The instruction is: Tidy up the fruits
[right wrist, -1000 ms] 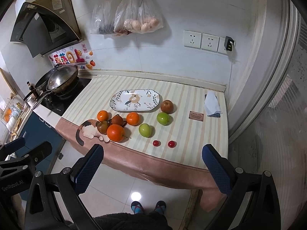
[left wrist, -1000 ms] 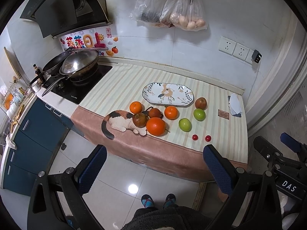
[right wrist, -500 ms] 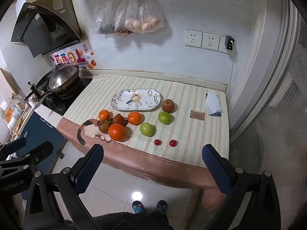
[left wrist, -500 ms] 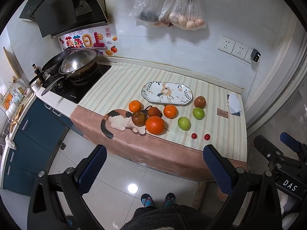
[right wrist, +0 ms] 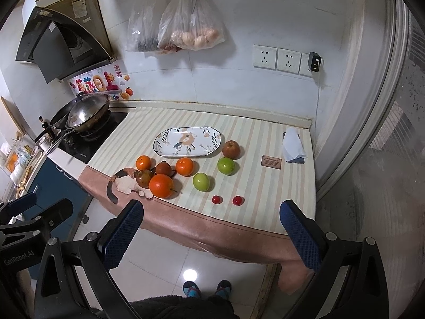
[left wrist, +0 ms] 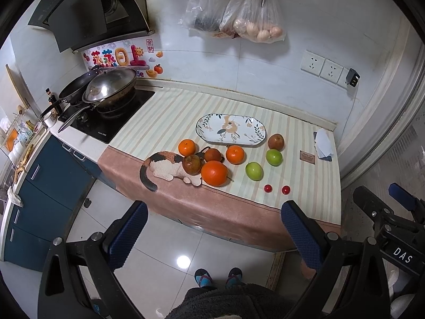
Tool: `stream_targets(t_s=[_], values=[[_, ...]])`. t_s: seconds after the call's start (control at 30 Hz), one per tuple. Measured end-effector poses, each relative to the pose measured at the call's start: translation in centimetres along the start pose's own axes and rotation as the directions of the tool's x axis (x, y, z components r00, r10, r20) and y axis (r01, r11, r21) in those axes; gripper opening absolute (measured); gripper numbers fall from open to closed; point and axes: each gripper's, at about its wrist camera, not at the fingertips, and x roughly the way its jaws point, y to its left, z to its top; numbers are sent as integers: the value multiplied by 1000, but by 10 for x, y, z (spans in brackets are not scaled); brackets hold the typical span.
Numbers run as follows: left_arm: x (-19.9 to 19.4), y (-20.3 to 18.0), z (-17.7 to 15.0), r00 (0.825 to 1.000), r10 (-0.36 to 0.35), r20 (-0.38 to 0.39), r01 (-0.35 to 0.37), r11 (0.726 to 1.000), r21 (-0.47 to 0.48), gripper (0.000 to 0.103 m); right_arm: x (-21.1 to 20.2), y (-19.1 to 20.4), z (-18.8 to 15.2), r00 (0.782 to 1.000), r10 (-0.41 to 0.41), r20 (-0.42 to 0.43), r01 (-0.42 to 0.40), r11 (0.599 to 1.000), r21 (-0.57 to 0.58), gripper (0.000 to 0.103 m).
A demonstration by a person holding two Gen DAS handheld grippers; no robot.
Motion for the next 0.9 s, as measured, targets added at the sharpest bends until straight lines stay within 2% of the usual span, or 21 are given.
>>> stream_targets(t_s=[0.77, 0.9], values=[[0, 0, -3, 1000, -1, 3, 1, 1000, -1, 103, -6, 1, 9, 1000, 8, 10, -8, 1000, 5, 103], [6, 16, -2, 1000, 14, 6, -14, 999, -30, 103, -3, 4, 12, 1000, 12, 16, -12, 1000, 24, 103]])
